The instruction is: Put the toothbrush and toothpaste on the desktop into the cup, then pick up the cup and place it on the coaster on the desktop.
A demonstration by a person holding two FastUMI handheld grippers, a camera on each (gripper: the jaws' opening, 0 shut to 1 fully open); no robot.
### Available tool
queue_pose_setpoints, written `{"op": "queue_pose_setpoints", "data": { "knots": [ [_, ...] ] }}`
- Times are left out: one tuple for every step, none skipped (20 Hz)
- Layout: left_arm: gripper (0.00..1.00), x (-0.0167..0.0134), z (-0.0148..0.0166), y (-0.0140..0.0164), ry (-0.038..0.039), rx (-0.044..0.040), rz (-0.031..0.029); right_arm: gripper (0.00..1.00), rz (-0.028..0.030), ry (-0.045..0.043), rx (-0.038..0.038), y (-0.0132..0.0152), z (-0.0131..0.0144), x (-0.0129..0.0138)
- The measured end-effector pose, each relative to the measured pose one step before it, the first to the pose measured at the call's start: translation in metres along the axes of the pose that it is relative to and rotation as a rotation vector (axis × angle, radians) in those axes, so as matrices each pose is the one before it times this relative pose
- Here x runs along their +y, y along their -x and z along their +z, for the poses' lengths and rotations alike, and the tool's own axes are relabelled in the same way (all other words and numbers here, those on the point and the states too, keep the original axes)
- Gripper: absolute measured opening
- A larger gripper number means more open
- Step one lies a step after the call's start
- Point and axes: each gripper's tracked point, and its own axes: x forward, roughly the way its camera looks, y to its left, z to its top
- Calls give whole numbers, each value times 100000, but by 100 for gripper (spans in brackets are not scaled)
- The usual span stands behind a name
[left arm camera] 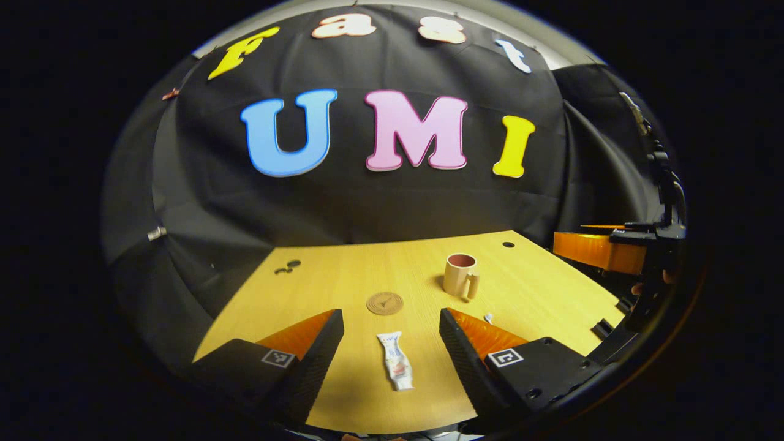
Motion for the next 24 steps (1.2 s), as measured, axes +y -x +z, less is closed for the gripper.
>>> {"op": "queue_pose_setpoints", "data": {
  "knots": [
    [98,438,-812,-599,2142,2740,1217,97,649,-1273,89,-593,241,34],
    [99,439,-568,-806,1287,2590,1634,97,628,-68,-189,-562,175,77],
    [99,154,-368,-1094,1014,2729,1266,98,581,1101,373,-517,-15,79],
    [99,87,-383,-1101,641,3040,493,98,1176,1285,504,-503,-177,93],
    [99,164,-551,-898,257,3241,161,98,1376,875,578,-434,-169,98],
    [99,234,-589,-1022,-337,3298,693,98,1240,196,825,-466,-176,77],
    [99,138,-740,-1059,-515,3362,403,98,1202,-152,872,-424,-257,0],
    [99,86,-562,-906,-676,3374,646,98,604,8,717,-297,-133,-123],
    [99,57,-557,-1059,-387,3543,436,98,279,972,221,-273,16,-220],
    [99,-173,-541,-823,-38,3324,19,98,-578,2020,25,-319,-17,-534],
    [99,-110,-429,-989,58,2479,5,98,-936,1179,197,-350,-171,-821],
    [97,-148,-275,-972,-85,2927,-3,98,37,-788,182,-297,-128,-525],
    [99,-109,-468,-786,-402,2782,319,98,-143,-1499,601,-296,-332,-461],
    [100,23,-449,-899,-595,2982,636,98,-506,-1349,806,-268,-343,-524],
    [100,61,-509,-765,-822,3116,854,98,-354,-997,793,-258,-406,-439],
    [100,-7,-325,-803,-756,2702,724,98,-518,-546,959,-265,-477,-497],
    [99,56,-205,-923,-552,2981,918,98,-567,-421,1484,-221,-622,-533],
    [99,17,-157,-886,-147,2142,598,98,-433,-810,1392,-229,-566,-515],
    [99,38,-140,-819,538,2224,387,98,-857,-815,1544,-129,-611,-672],
    [99,46,-166,-653,633,2558,208,98,-819,-653,1224,-195,-497,-622],
    [98,81,-240,-843,291,2774,480,98,-236,-873,1048,-160,-483,-489],
    [98,24,-219,-641,197,2618,534,98,-754,-695,1019,-171,-468,-610],
    [98,75,-213,-468,150,2227,459,98,-903,-563,948,-110,-421,-501],
    [97,-277,-162,-426,52,2089,-110,98,-463,-752,896,-168,-393,-382]
  ]
}}
